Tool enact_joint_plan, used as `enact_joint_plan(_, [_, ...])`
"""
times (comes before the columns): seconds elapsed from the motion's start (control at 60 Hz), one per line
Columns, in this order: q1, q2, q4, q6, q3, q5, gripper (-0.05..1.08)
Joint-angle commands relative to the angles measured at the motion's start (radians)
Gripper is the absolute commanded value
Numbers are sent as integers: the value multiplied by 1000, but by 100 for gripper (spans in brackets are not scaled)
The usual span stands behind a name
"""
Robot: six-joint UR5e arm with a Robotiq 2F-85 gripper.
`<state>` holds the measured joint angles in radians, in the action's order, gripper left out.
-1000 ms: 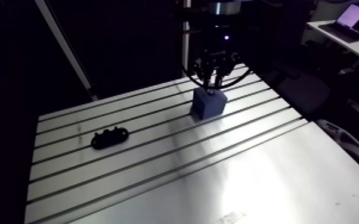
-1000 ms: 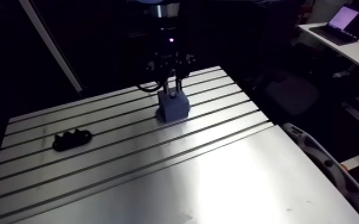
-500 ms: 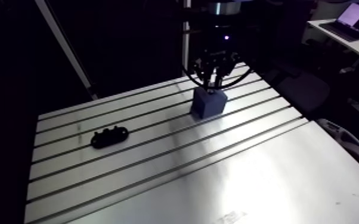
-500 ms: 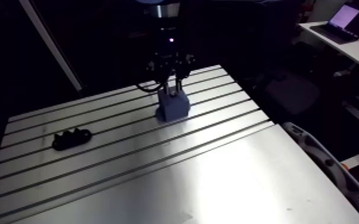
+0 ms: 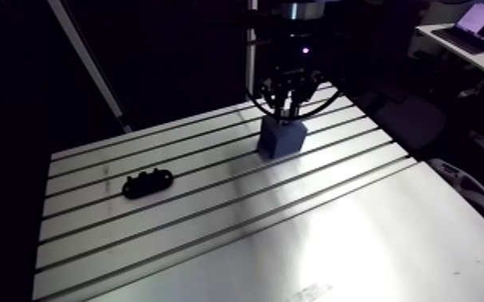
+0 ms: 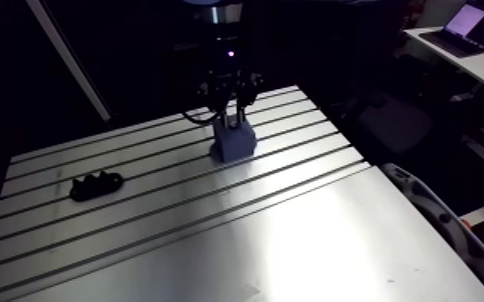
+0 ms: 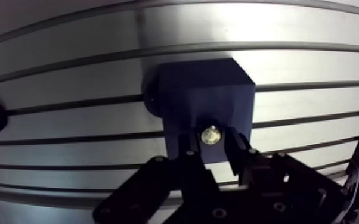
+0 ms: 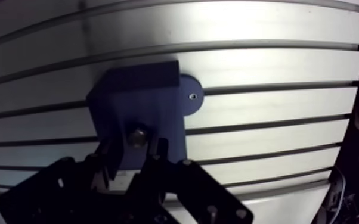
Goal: Pick up the M10 bolt and insert it into the hex recess until seated.
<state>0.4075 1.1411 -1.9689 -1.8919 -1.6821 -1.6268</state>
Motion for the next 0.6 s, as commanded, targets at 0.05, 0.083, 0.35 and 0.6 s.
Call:
enact_joint_plan(0.05, [0,-1,0,0,2,0,63])
enact_joint_plan(0.083, [-1,-1,0,0,0,0,63])
enact_joint_plan(0.35, [-1,-1,0,0,0,0,65])
enact_joint_plan(0.6, [-2,-1,0,0,0,-1,66])
